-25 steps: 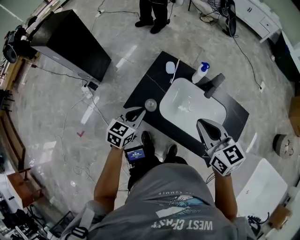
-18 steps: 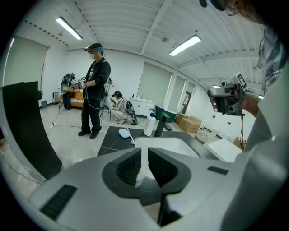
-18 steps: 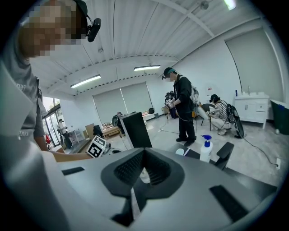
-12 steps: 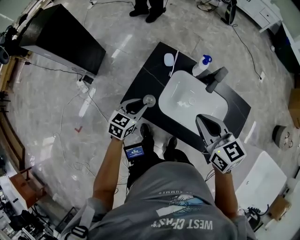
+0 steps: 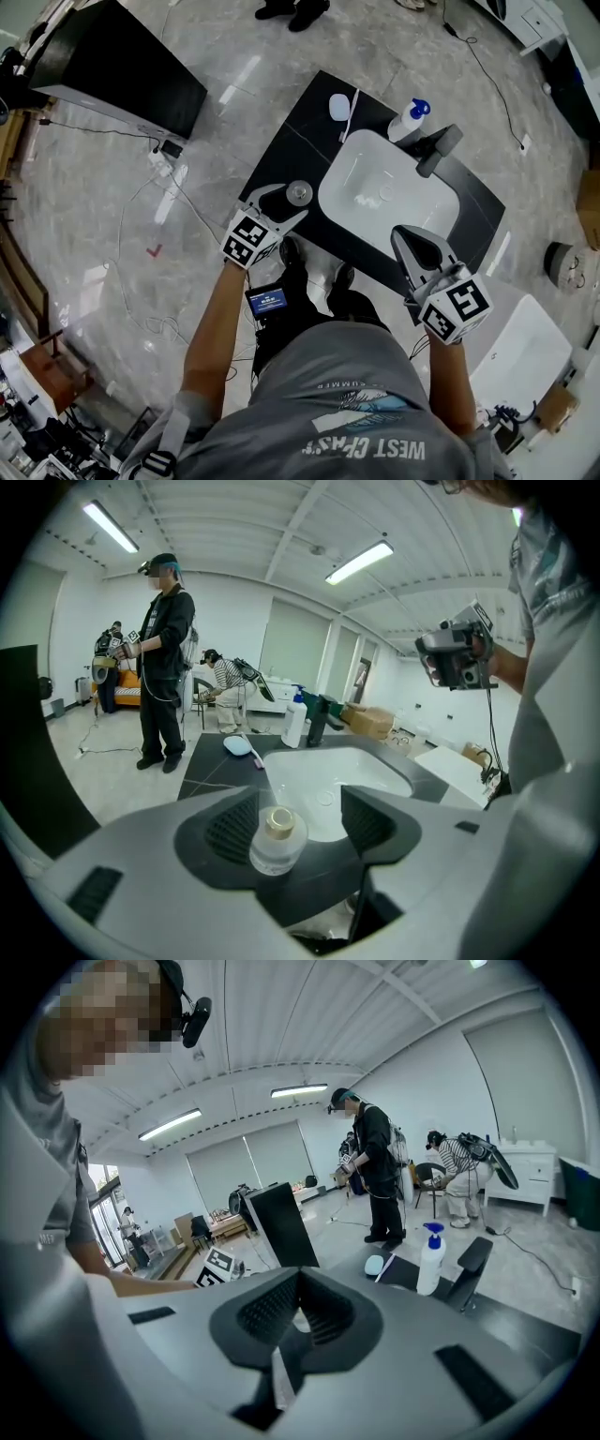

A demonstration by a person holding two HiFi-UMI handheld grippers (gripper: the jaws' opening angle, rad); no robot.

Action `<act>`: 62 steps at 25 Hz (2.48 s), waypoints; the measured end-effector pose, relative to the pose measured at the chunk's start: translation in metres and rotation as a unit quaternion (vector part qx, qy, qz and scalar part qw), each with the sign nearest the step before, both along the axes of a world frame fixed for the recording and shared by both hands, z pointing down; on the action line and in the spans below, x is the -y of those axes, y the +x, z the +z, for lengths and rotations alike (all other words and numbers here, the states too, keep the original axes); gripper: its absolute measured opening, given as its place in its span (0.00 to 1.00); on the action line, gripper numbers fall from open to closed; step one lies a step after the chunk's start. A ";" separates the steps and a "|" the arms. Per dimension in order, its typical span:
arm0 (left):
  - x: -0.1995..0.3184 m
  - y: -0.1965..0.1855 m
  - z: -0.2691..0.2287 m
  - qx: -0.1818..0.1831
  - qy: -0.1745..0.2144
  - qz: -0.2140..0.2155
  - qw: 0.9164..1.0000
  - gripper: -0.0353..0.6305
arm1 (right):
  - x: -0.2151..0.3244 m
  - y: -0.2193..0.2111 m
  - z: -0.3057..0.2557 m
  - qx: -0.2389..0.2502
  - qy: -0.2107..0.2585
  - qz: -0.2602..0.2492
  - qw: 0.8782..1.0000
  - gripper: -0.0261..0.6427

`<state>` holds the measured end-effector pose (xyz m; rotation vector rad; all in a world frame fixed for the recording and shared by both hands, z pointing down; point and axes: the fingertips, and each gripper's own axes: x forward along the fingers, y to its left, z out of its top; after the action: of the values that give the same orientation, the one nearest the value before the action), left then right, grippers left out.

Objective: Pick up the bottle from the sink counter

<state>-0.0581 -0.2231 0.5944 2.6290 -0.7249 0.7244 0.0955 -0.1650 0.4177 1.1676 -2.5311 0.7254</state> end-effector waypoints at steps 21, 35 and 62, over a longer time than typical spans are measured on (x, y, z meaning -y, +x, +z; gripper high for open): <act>0.016 0.014 0.056 0.025 -0.005 0.019 0.999 0.59 | -0.006 -0.006 0.025 -0.011 -0.038 0.013 0.999 0.04; 0.018 0.020 0.086 0.043 -0.027 0.032 0.998 0.59 | -0.001 -0.005 0.042 -0.010 -0.064 0.021 0.998 0.04; 0.022 0.023 0.084 0.012 0.013 0.006 1.000 0.57 | -0.010 0.001 0.071 -0.013 -0.105 0.022 0.994 0.04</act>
<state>-0.0348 -0.2454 0.6788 2.6549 -0.7289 0.7553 0.0970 -0.1553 0.4887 1.1549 -2.3469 0.9554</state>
